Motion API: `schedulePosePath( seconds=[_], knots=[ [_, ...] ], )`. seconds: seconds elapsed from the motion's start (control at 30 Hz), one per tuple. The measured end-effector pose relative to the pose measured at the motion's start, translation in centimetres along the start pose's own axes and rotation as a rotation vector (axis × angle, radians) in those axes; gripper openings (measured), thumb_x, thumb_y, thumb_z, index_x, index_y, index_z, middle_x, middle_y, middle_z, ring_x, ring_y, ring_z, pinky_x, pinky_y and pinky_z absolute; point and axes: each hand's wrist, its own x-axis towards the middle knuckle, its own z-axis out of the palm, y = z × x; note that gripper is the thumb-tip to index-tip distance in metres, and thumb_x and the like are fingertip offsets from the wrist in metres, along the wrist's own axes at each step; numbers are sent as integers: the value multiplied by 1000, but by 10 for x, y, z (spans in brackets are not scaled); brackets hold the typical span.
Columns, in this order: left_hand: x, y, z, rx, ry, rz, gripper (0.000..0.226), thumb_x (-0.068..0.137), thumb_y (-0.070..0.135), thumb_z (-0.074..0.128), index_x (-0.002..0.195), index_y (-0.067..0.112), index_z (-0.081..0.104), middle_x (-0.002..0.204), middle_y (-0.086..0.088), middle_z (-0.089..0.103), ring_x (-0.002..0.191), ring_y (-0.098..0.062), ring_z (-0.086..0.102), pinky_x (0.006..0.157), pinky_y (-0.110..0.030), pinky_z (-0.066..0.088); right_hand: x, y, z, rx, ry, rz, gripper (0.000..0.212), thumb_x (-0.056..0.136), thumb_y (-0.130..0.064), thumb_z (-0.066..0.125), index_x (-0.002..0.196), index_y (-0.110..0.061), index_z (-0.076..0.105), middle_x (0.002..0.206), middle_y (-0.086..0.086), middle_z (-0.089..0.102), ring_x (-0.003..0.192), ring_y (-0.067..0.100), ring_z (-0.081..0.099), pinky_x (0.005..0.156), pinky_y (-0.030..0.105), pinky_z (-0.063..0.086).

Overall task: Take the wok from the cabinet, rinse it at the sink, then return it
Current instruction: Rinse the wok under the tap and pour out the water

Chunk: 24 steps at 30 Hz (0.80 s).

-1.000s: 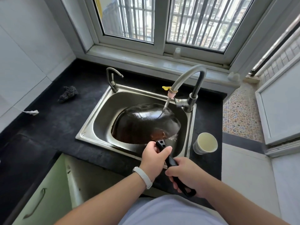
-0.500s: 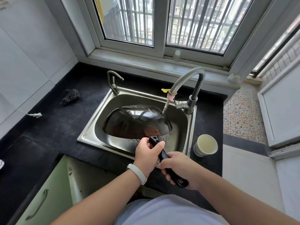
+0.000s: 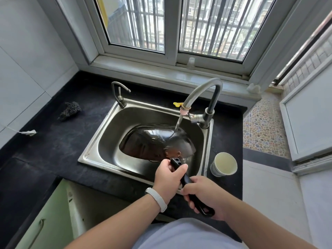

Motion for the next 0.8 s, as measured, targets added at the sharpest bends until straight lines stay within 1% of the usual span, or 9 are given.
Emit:
schedulePosePath(
  seconds=[0.1,0.17,0.23,0.3,0.4,0.5,0.57,0.63,0.8],
  knots=[
    [1,-4,8,24,-36,-8,44,62,47,75,85,13,61,70,-2,66,66,-15,64,65,-36,58,-3,3,-7,12,22,29,16,83,-6,65,96,-3,56,67,10,61,48,17,54,43,25,44],
    [2,-6,13,19,-53,-24,45,61,47,75,85,12,61,71,-4,67,68,-17,66,67,-39,59,-4,4,-10,10,33,41,17,83,-6,65,98,-3,56,68,10,61,48,17,54,43,25,44],
    [3,-7,17,25,-69,-36,44,61,47,75,86,13,61,75,-8,68,72,-22,68,70,-46,61,-5,6,-13,20,38,42,16,83,-6,65,97,-3,56,68,10,60,48,17,54,42,25,44],
    [3,-7,19,32,-82,-37,45,61,47,75,86,13,61,75,-9,68,73,-25,69,70,-47,61,-5,7,-14,35,42,36,15,83,-6,64,95,-4,56,68,10,60,48,17,53,42,25,43],
    [4,-6,21,10,-97,-36,45,60,47,76,86,13,60,70,-3,65,68,-19,65,68,-43,59,-5,8,-16,31,47,28,16,83,-6,64,96,-4,56,69,10,60,48,17,54,42,25,43],
    [5,-3,21,14,-98,-25,45,60,47,75,85,12,60,67,0,63,64,-13,62,62,-33,56,-3,7,-17,17,53,20,17,83,-7,64,97,-4,56,68,10,61,48,16,54,43,25,44],
    [5,-1,21,9,-98,-23,47,60,47,74,86,11,60,68,-1,63,64,-13,61,61,-32,55,-1,7,-16,-1,61,23,20,82,-8,65,99,-4,56,69,10,61,48,17,55,43,26,45],
    [4,1,20,-1,-96,-32,49,61,46,75,89,8,60,71,-5,63,67,-16,61,65,-38,56,1,7,-15,-26,70,19,21,80,-9,65,98,-4,55,67,10,61,47,18,55,43,26,45],
    [3,1,9,-11,-85,-50,48,62,45,74,89,8,60,75,-9,65,74,-22,65,76,-53,58,7,7,-10,-110,63,-10,19,76,-12,65,91,-5,55,62,7,61,47,19,56,43,26,46]
  ],
)
